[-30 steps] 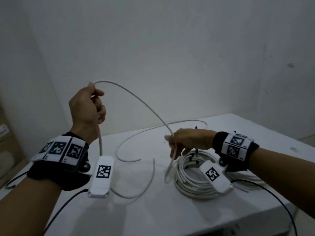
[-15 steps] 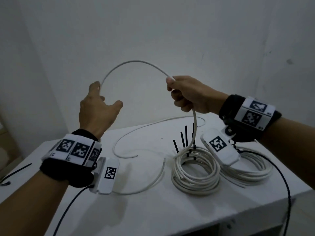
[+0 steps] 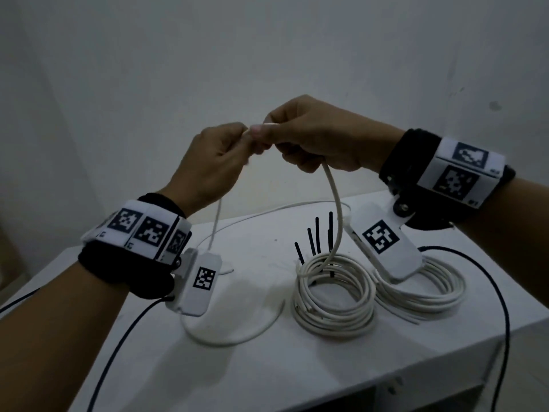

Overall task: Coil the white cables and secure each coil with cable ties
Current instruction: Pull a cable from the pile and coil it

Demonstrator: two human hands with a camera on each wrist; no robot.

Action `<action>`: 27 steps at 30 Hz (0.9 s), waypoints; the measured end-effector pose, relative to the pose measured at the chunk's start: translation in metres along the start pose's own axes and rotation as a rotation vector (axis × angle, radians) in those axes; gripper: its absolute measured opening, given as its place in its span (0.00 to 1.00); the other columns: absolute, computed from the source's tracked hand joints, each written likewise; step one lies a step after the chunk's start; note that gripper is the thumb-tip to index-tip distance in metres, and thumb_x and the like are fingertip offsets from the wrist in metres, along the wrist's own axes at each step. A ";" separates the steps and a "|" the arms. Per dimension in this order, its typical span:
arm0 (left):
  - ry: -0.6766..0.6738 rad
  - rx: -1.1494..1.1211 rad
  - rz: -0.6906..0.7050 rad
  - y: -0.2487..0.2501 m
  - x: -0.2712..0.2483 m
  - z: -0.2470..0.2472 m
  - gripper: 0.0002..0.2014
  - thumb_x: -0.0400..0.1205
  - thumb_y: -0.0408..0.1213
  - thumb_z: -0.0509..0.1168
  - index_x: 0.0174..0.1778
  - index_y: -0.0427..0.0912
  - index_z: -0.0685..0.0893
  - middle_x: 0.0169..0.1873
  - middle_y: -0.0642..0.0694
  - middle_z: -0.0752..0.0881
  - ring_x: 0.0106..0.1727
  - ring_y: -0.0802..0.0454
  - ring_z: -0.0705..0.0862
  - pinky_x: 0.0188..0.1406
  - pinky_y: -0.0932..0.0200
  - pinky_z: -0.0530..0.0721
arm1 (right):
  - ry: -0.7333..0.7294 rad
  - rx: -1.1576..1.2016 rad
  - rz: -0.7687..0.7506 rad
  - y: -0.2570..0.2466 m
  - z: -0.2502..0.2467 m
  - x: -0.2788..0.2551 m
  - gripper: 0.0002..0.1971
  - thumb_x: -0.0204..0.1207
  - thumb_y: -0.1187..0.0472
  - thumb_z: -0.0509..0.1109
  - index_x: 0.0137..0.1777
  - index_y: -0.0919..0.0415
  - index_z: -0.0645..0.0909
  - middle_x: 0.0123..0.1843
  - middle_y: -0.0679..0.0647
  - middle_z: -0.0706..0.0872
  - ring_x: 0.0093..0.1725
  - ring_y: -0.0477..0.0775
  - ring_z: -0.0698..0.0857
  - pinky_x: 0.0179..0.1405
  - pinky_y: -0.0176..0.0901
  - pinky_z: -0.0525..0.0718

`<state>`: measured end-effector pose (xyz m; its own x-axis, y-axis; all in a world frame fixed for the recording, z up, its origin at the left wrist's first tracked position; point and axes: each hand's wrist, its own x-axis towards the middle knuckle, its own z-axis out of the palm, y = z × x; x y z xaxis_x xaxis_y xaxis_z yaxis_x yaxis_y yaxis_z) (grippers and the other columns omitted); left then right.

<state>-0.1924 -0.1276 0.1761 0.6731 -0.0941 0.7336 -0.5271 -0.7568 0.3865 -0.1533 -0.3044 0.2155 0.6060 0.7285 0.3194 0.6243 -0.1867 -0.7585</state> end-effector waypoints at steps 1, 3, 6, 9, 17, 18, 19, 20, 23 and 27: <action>0.027 -0.043 -0.035 -0.001 0.001 0.000 0.15 0.85 0.49 0.59 0.42 0.44 0.85 0.35 0.49 0.85 0.37 0.52 0.82 0.39 0.48 0.80 | 0.021 -0.037 -0.002 0.004 0.001 -0.002 0.14 0.81 0.55 0.66 0.41 0.67 0.79 0.23 0.47 0.70 0.21 0.45 0.67 0.19 0.35 0.66; 0.107 -0.100 -0.136 -0.007 0.001 -0.003 0.16 0.84 0.45 0.60 0.31 0.45 0.79 0.28 0.49 0.77 0.32 0.52 0.74 0.34 0.50 0.73 | 0.074 -0.077 0.021 0.021 -0.001 -0.010 0.13 0.80 0.59 0.68 0.34 0.62 0.77 0.22 0.47 0.74 0.22 0.46 0.72 0.21 0.36 0.72; 0.198 -0.146 -0.275 -0.019 -0.002 -0.012 0.17 0.82 0.42 0.62 0.27 0.45 0.75 0.26 0.50 0.74 0.28 0.56 0.69 0.30 0.57 0.66 | 0.078 -0.234 0.168 0.064 -0.003 -0.025 0.15 0.82 0.58 0.65 0.35 0.63 0.80 0.31 0.58 0.83 0.32 0.51 0.80 0.34 0.42 0.77; 0.142 -0.110 -0.370 -0.027 -0.008 -0.012 0.17 0.81 0.43 0.65 0.26 0.43 0.76 0.28 0.45 0.75 0.28 0.53 0.69 0.30 0.57 0.66 | -0.007 -0.605 0.449 0.104 -0.004 -0.039 0.12 0.83 0.52 0.60 0.43 0.56 0.81 0.44 0.57 0.86 0.41 0.55 0.84 0.39 0.48 0.83; 0.179 -0.219 -0.471 -0.031 -0.017 0.007 0.22 0.84 0.52 0.61 0.27 0.44 0.71 0.25 0.46 0.69 0.26 0.51 0.65 0.28 0.57 0.63 | 0.197 -0.420 0.466 0.125 -0.002 -0.042 0.11 0.82 0.55 0.59 0.46 0.60 0.79 0.36 0.58 0.83 0.26 0.54 0.84 0.17 0.37 0.77; 0.193 -0.218 -0.468 -0.033 -0.017 0.005 0.22 0.84 0.52 0.62 0.27 0.44 0.72 0.24 0.46 0.69 0.26 0.51 0.65 0.28 0.57 0.64 | 0.176 -0.458 0.491 0.130 -0.002 -0.042 0.12 0.83 0.54 0.59 0.46 0.60 0.79 0.36 0.58 0.84 0.26 0.55 0.84 0.17 0.36 0.77; 0.200 -0.215 -0.467 -0.035 -0.018 0.004 0.22 0.84 0.51 0.62 0.27 0.43 0.73 0.24 0.47 0.69 0.26 0.51 0.66 0.28 0.58 0.65 | 0.138 -0.488 0.531 0.135 -0.002 -0.044 0.13 0.83 0.53 0.58 0.47 0.60 0.79 0.37 0.59 0.85 0.26 0.55 0.84 0.17 0.36 0.78; 0.196 -0.215 -0.470 -0.036 -0.018 0.003 0.22 0.84 0.51 0.62 0.27 0.42 0.75 0.23 0.47 0.70 0.26 0.52 0.67 0.28 0.58 0.65 | 0.099 -0.484 0.564 0.139 -0.002 -0.045 0.14 0.84 0.53 0.57 0.47 0.62 0.79 0.37 0.60 0.86 0.27 0.56 0.85 0.17 0.37 0.78; 0.124 -0.228 -0.495 -0.040 -0.021 0.004 0.18 0.86 0.47 0.61 0.33 0.41 0.80 0.22 0.48 0.72 0.24 0.52 0.68 0.26 0.60 0.67 | 0.066 -0.215 0.520 0.143 -0.001 -0.045 0.11 0.84 0.62 0.57 0.50 0.67 0.79 0.38 0.65 0.88 0.29 0.61 0.86 0.19 0.41 0.81; 0.014 -0.178 -0.528 -0.047 -0.026 0.008 0.15 0.87 0.38 0.57 0.40 0.36 0.83 0.24 0.41 0.80 0.21 0.48 0.76 0.24 0.56 0.79 | 0.098 0.147 0.334 0.127 -0.004 -0.043 0.11 0.85 0.66 0.56 0.46 0.69 0.77 0.35 0.66 0.85 0.30 0.60 0.84 0.22 0.43 0.82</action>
<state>-0.1810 -0.0950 0.1344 0.8631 0.2778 0.4217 -0.2003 -0.5782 0.7909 -0.0981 -0.3621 0.1078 0.8132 0.5752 0.0883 0.3114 -0.3019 -0.9011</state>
